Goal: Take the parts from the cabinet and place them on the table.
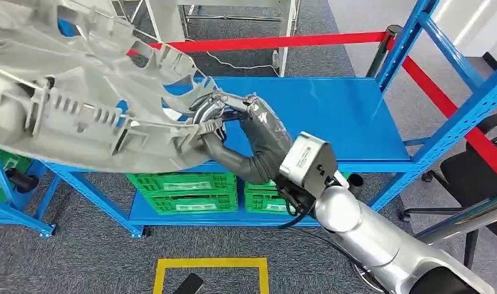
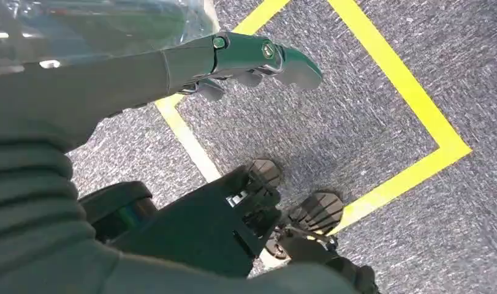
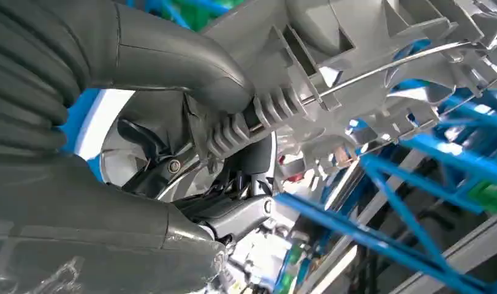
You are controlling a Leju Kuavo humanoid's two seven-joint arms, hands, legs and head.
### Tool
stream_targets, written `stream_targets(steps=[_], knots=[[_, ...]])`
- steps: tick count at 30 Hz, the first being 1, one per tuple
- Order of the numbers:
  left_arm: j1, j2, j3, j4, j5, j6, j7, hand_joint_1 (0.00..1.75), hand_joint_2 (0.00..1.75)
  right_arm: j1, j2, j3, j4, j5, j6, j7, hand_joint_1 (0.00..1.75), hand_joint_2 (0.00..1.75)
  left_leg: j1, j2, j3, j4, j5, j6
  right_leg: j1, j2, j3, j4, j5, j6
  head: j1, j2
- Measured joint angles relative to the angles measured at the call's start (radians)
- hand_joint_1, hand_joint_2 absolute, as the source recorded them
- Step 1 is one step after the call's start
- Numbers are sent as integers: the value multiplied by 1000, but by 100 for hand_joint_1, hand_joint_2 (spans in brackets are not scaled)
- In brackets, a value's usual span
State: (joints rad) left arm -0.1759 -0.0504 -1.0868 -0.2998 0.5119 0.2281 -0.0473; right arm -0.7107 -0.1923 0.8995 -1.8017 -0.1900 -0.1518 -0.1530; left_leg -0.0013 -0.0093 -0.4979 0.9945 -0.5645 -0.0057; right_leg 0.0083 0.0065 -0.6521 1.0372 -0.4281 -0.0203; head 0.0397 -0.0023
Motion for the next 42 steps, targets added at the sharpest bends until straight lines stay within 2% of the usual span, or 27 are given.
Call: stream_targets(steps=[16, 37, 42], knots=[[3, 8, 0, 0, 1, 2, -4, 0, 175, 58, 2, 13, -54, 9, -8, -7, 175, 175, 0, 0, 0, -1, 0, 0, 0, 0, 0, -1, 0, 0, 0, 0], [10, 9, 0, 0, 1, -4, -13, 0, 175, 70, 2, 15, -58, 19, -5, -5, 175, 175, 0, 0, 0, -1, 0, 0, 0, 0, 0, -1, 0, 0, 0, 0], [12, 9, 0, 0, 32, -6, -15, 0, 175, 76, 2, 16, -60, 21, -1, -5, 175, 175, 0, 0, 0, -1, 0, 0, 0, 0, 0, -2, 0, 0, 0, 0]])
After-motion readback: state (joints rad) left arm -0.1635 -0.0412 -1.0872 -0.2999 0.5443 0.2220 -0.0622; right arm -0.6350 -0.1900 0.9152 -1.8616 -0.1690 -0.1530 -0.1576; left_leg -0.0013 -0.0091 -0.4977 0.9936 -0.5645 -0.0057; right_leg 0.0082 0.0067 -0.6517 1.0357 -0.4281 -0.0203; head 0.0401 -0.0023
